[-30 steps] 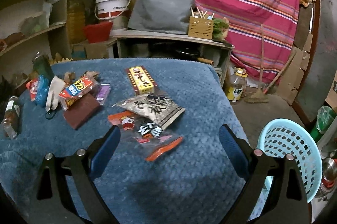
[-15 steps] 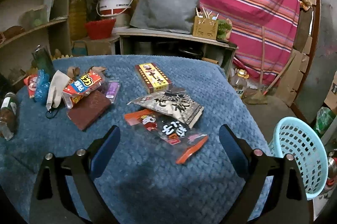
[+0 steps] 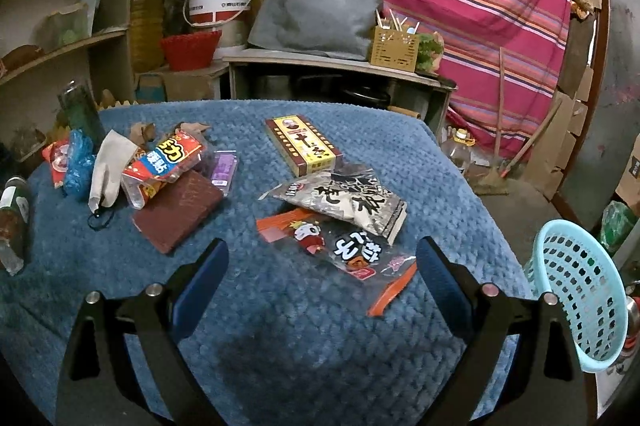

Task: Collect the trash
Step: 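Move both open grippers back over the table toward the wrappers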

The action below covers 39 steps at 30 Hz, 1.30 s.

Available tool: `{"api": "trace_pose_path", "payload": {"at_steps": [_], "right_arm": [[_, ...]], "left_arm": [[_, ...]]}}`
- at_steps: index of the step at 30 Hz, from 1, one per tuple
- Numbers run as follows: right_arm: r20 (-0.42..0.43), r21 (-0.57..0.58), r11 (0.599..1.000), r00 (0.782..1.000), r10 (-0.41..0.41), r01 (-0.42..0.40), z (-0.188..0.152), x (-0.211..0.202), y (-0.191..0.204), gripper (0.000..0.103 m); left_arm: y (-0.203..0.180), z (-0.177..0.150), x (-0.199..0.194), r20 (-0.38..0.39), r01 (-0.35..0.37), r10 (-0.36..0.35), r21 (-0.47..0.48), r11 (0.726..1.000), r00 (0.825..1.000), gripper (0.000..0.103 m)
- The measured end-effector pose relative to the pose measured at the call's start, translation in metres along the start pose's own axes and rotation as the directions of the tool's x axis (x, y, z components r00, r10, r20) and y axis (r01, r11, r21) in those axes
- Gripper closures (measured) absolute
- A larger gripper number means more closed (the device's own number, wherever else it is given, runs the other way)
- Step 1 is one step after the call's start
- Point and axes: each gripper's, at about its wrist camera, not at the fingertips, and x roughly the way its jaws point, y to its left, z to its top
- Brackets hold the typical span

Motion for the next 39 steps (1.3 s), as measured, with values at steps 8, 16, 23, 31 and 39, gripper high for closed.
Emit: {"api": "trace_pose_path", "payload": {"at_steps": [8, 16, 23, 31, 39], "right_arm": [[-0.006, 0.01, 1.0, 1.0, -0.001, 0.001, 0.001, 0.001, -0.001, 0.01], [-0.005, 0.025, 1.0, 1.0, -0.013, 0.013, 0.002, 0.003, -0.013, 0.01], [0.0, 0.033, 0.999, 1.0, -0.019, 0.019, 0.004, 0.004, -0.018, 0.01], [-0.004, 0.027, 0.999, 1.0, -0.021, 0.021, 0.005, 0.007, -0.022, 0.01], [0.017, 0.031, 0.999, 0.999, -0.039, 0.038, 0.017, 0.013, -0.036, 0.01]], "left_arm": [[-0.004, 0.001, 0.003, -0.003, 0.001, -0.001, 0.009, 1.0, 1.0, 0.005], [-0.011, 0.002, 0.005, 0.001, 0.0, 0.0, 0.02, 1.0, 1.0, 0.005], [-0.013, 0.003, 0.005, 0.004, 0.006, -0.006, 0.022, 1.0, 1.0, 0.005], [-0.019, 0.005, 0.007, 0.003, 0.006, -0.006, 0.035, 0.999, 1.0, 0.005], [-0.031, 0.007, 0.012, 0.002, 0.005, -0.005, 0.054, 0.999, 1.0, 0.005]]}}
